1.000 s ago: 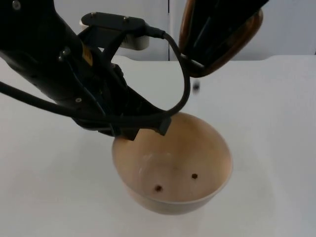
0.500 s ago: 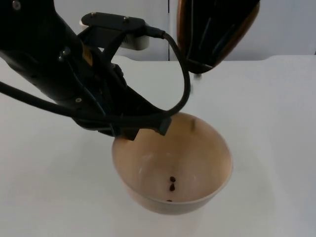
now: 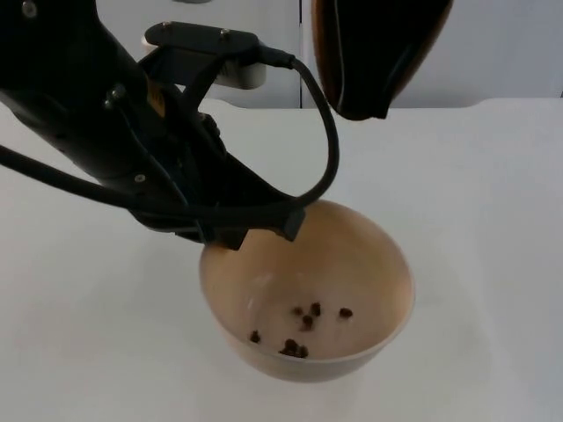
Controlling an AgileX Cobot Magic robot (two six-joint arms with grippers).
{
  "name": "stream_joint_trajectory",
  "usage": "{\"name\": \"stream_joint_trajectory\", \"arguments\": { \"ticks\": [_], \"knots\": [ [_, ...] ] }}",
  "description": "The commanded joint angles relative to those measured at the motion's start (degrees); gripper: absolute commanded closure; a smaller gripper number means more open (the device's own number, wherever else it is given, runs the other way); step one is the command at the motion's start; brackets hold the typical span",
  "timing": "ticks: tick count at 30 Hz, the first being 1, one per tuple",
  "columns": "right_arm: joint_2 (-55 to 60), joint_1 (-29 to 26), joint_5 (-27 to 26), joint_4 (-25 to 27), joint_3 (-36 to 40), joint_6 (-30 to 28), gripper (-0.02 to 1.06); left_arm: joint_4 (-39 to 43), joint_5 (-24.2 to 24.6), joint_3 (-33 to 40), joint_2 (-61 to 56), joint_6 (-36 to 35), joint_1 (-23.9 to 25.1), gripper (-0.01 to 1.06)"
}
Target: Pick up the bowl with the left hand and pour the coffee beans from the cup into the bowl with the right hand.
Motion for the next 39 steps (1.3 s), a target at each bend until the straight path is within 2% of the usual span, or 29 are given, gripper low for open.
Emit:
{"name": "stream_joint_trajectory", "arguments": {
  "ticks": [1, 15, 20, 30, 34, 38, 39],
  "knots": [
    [0.1, 0.1, -0.1, -1.9, -0.4, -0.3, 1.04, -0.8, -0.4, 0.1, -0.9, -0.4, -0.3, 1.05],
    [0.1, 0.1, -0.1, -2.7, -0.4, -0.3, 1.04, -1.0, -1.3, 0.1, -0.9, -0.4, -0.3, 1.05],
    [0.1, 0.1, -0.1, -2.3, -0.4, 1.4, 1.04, -1.0, -1.3, 0.1, -0.9, -0.4, -0.3, 1.05],
    [0.1, -0.1, -0.1, 2.2, -0.4, 2.5, 1.04, -0.8, -0.4, 0.1, -0.9, -0.4, -0.3, 1.05],
    [0.1, -1.8, -0.1, 5.5, -0.4, 3.6, 1.04, -0.8, -0.1, 0.1, -0.9, -0.4, -0.3, 1.05],
    [0.0, -5.0, -0.1, 11.6, -0.4, 5.7, 1.04, -0.8, -0.1, 0.1, -0.9, -0.4, -0.3, 1.05],
    [0.0, -5.0, -0.1, 11.6, -0.4, 5.7, 1.04, -0.8, -0.1, 0.1, -0.9, -0.4, -0.3, 1.05]
  ]
}}
